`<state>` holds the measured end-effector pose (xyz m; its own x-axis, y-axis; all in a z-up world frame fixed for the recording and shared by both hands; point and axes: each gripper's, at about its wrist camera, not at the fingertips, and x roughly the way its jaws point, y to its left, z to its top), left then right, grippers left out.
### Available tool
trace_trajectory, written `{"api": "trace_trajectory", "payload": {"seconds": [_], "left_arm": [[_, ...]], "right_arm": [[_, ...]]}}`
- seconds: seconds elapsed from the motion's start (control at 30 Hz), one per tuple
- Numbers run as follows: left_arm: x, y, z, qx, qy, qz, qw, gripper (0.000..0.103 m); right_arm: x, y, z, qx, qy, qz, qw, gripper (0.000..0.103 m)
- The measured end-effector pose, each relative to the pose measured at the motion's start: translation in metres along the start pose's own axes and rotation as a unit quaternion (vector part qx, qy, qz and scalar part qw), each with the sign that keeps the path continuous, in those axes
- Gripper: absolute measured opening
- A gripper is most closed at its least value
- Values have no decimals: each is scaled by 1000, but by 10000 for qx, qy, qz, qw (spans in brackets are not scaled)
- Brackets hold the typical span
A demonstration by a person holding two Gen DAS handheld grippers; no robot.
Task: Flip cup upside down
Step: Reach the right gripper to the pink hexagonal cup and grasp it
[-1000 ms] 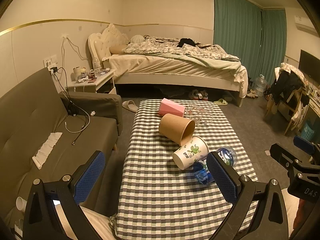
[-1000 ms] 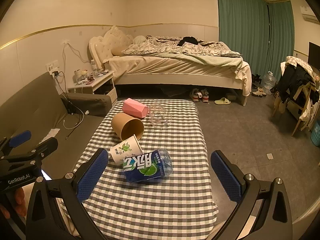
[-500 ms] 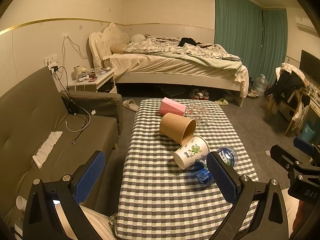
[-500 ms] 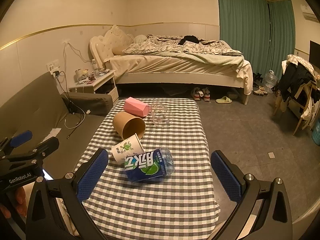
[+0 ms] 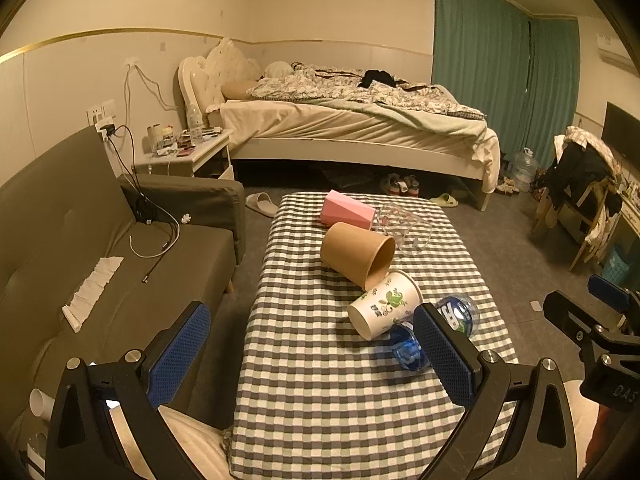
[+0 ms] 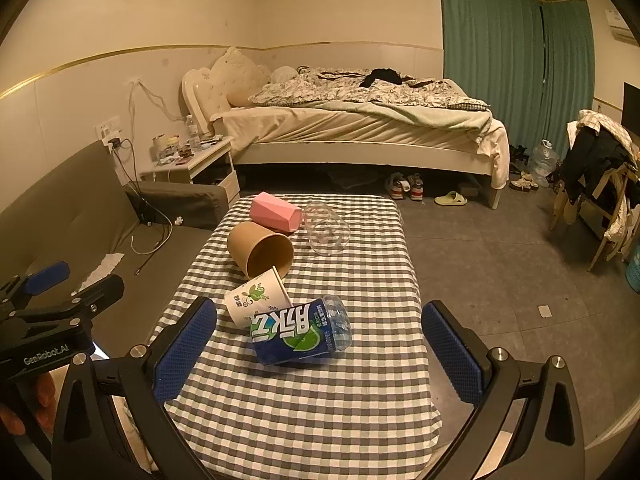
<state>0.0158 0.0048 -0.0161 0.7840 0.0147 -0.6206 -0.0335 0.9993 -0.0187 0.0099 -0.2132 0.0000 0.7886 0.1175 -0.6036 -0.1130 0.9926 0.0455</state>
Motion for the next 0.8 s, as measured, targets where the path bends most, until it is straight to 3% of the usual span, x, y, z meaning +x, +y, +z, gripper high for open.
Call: {"api": "trace_trajectory", "payload": {"seconds": [0.17,0.43,0.6,0.8], "left_arm": [[15,8,22,-125,56,45,9999,103],[66,38,67,-312,192,397,9985,103],[121,60,82,-412,425,675,9960,103],[183,80,82,-586,757,857,9917,103]], "right_arm": [[13,4,18,-119,56,110,9999,103],[68,24,92,-869,152,477,9950,103],[149,40,135,-1455,494,863,9844,103],[265,61,154,-1946,1202,1187,9662,103]]}}
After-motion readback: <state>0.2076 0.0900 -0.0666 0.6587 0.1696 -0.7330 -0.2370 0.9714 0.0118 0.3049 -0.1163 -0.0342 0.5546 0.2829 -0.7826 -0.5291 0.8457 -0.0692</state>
